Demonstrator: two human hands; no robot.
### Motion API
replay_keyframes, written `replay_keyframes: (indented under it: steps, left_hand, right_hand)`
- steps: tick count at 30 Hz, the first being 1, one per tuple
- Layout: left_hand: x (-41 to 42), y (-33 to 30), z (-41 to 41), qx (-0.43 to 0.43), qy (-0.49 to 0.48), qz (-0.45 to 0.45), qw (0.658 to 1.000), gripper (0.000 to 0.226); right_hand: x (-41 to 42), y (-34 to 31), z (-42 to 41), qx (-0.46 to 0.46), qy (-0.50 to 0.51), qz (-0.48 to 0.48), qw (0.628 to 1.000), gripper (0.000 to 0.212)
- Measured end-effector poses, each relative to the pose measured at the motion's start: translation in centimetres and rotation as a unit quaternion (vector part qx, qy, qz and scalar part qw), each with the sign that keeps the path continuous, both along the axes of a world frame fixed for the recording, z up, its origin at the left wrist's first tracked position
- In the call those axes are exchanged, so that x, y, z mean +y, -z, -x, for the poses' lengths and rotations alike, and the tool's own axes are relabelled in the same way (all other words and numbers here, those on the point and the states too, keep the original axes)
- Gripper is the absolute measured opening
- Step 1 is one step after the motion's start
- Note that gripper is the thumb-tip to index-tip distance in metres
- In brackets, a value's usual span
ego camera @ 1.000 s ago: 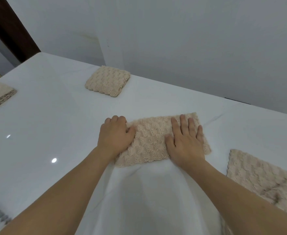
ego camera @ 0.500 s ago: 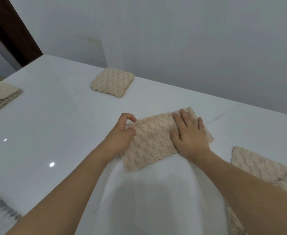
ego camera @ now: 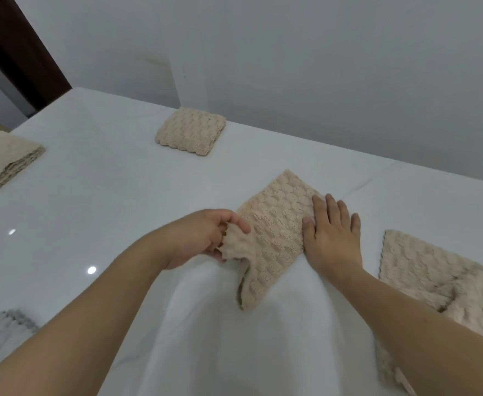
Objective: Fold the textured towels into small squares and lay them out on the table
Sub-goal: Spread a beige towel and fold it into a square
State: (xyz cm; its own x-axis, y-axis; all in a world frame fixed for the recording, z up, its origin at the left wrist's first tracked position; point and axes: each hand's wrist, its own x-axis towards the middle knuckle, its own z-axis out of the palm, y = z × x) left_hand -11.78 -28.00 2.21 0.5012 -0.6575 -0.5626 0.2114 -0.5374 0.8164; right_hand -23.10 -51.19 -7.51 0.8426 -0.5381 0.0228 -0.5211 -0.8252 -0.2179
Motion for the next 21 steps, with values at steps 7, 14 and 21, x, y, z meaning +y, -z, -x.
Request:
replay_keyframes:
  steps: [7,14,21]
  left_hand:
    - [-2.9,-0.4,-1.9,-0.138,0.062,-0.011,0.988,0.011]
    - [-7.1,2.3,-3.7,-0.321,-0.052,0.006,0.946,0.031]
    - [-12.2,4.7,-3.8,-0.312,-0.034,0.014,0.949,0.032]
  right_hand:
    - [-0.3,0.0,0.3,-0.042,0.003,-0.026,0.999,0.055]
    - [-0.8,-0.1,0.6,-0.190,0.032,-0.157,0.969,0.070]
    - [-1.2,0.2,0.7,-0.299,0.066,-0.220,0.926,0.061]
